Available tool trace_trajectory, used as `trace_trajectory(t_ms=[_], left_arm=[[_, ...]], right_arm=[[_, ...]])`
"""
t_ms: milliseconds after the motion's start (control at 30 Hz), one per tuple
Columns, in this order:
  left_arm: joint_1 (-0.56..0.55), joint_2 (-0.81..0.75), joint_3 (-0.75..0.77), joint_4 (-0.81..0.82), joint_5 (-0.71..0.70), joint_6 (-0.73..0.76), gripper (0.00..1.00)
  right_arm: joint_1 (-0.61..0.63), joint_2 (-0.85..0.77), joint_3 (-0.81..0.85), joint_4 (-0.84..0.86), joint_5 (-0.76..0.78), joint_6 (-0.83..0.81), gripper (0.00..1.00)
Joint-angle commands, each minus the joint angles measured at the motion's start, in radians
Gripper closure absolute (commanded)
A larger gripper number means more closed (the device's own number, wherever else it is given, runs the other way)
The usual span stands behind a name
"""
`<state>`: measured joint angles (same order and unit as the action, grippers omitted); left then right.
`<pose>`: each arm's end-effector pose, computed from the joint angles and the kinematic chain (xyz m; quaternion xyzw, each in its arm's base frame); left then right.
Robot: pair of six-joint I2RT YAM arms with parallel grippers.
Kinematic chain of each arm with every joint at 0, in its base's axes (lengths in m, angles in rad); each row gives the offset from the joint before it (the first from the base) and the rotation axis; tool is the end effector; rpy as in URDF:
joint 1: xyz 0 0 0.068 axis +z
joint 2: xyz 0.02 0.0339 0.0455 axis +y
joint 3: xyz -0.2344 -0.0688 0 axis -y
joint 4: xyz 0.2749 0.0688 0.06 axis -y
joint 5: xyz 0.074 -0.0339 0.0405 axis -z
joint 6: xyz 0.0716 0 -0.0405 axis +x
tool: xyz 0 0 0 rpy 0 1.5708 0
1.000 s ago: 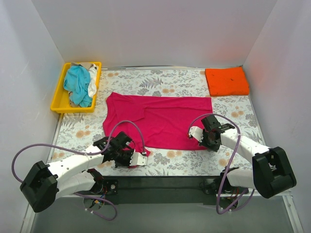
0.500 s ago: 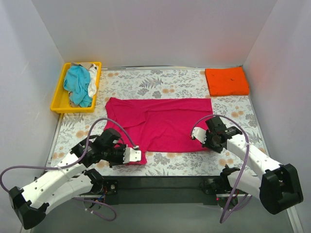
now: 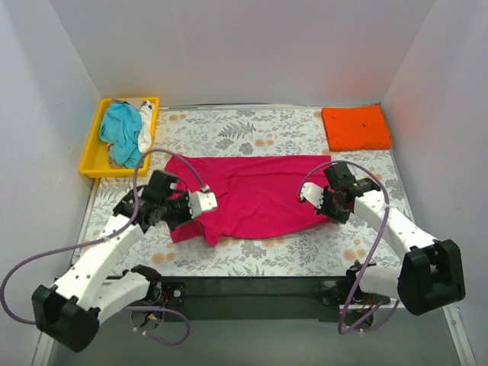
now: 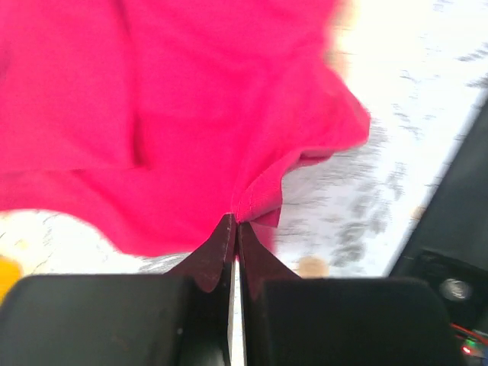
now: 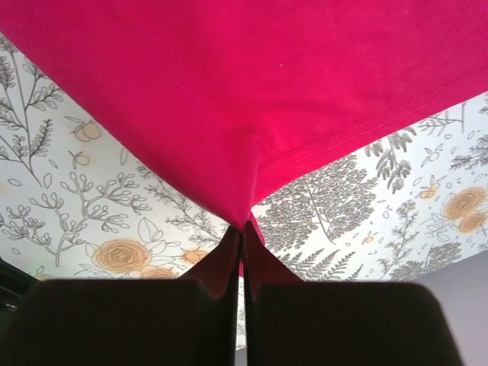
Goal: Fold and stack the t-shirts
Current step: Fold the tshirt
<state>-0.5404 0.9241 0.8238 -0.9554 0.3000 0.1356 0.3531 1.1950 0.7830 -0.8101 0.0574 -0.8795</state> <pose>0.1850 -0.1357 0.2088 0.3530 0.8894 -0.1922 0.2177 0.2450 0.0859 0.1397 -0.5650 0.8062 -0.0724 0.1601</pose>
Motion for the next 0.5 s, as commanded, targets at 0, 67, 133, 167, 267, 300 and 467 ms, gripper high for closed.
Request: trace_trajectory(t_ms=[0,67,133,167,267,300,467], left_arm=[[0.233,0.112,0.116,0.078,0.12,0.119,1.0],[0.284,0.183,0.161,0.092,0.16,0.134,1.0],[0.304,0.237,0.195,0.124,0.163,0.133,1.0],[0.306,0.277,0.215,0.145,0.163,0.124,1.0],[0.307,0.347,0.247,0.198,0.166,0.108,1.0],[0.31,0.401,0.27,0.213,0.166,0.09,1.0],[0.327,0.515,0.331,0.25,0.188,0.048,1.0]], right_arm=[[-0.035,0.038,0.074,-0.006,-0.039,-0.067,0.99],[-0.043,0.072,0.094,-0.001,-0.047,-0.072,0.99],[-0.054,0.1,0.124,0.002,-0.05,-0.079,0.99],[-0.057,0.127,0.131,0.003,-0.05,-0.082,0.99],[-0.081,0.191,0.16,0.02,-0.082,-0.093,0.99],[-0.095,0.208,0.17,0.023,-0.091,-0.096,0.99],[-0.129,0.323,0.255,0.046,-0.105,-0.108,0.99]])
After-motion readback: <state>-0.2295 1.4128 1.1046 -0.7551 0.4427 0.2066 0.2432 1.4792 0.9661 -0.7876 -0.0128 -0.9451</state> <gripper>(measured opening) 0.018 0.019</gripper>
